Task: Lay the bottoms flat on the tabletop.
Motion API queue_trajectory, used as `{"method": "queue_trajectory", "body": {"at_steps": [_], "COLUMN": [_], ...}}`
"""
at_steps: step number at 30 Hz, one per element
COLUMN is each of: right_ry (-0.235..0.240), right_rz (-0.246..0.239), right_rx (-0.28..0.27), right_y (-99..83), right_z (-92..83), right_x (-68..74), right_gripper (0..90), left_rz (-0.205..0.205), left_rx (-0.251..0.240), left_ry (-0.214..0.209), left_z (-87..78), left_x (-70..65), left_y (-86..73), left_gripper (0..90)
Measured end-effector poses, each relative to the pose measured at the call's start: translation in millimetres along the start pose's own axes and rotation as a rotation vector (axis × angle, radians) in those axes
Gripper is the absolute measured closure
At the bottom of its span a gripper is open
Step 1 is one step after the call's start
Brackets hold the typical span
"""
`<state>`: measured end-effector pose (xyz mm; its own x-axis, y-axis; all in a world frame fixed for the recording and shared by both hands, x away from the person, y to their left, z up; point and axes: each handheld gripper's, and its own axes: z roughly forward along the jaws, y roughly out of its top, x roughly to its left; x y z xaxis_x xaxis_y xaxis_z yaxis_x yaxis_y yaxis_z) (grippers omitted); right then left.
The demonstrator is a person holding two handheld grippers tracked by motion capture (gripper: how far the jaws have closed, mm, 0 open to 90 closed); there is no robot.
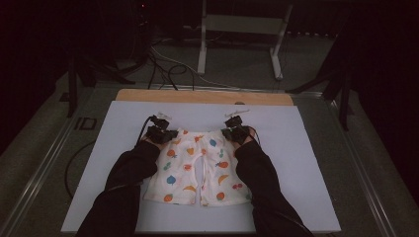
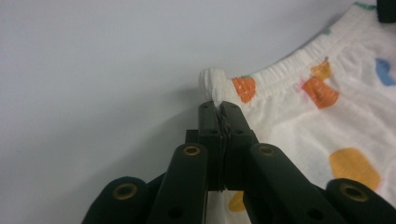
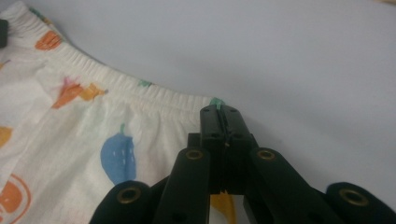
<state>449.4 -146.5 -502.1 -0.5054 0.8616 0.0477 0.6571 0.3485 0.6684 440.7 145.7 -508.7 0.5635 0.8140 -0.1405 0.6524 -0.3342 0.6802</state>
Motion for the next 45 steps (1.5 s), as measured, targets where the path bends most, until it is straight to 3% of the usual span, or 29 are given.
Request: {"method": "queue_trajectory", "body": {"at_steps": [8,18,21,26,33,41,42,44,45], "right_ry": [-0.014,-0.030,-0.034,-0.080,-0.114,-0.109,-0.104,-0.082,-0.082], "right_rz": [0.003,-0.013,-0.016,-0.056,-0.049,-0.056,-0.057,-0.050,-0.050], "right_rx": [-0.029,-0.052,-0.060,-0.064,-0.077,-0.086,-0.091,-0.099,-0.099], "right_y": [9.3,28.5,32.1,40.8,49.3,52.6,52.4,51.4,51.4], "right_z": [-4.5,-4.4,-4.3,-0.1,1.5,4.4,5.6,5.3,5.3], "right_x": [-12.0,-17.5,-17.3,-10.7,-15.8,-13.9,-13.0,-13.1,-13.1], "right_gripper": [90.0,90.0,89.9,89.9,89.9,88.4,69.5,57.4,57.4], "left_rz": [-0.010,-0.015,-0.022,-0.010,-0.012,-0.014,-0.012,-0.040,-0.040], "left_rx": [-0.050,-0.099,-0.097,-0.108,-0.120,-0.112,-0.108,-0.096,-0.096], "left_ry": [-0.005,0.037,0.042,0.069,0.078,0.089,0.092,0.114,0.114], "left_z": [-6.6,-14.4,-14.5,-11.2,-8.7,-4.3,-3.9,-3.7,-3.7], "left_x": [-5.2,-5.2,-3.7,-2.7,-1.7,-3.1,-3.3,-3.5,-3.5], "left_y": [10.6,26.8,29.3,36.1,42.5,42.3,42.0,42.7,42.7], "left_gripper": [89.8,89.7,89.7,89.6,89.3,88.6,74.9,46.7,40.7]}}
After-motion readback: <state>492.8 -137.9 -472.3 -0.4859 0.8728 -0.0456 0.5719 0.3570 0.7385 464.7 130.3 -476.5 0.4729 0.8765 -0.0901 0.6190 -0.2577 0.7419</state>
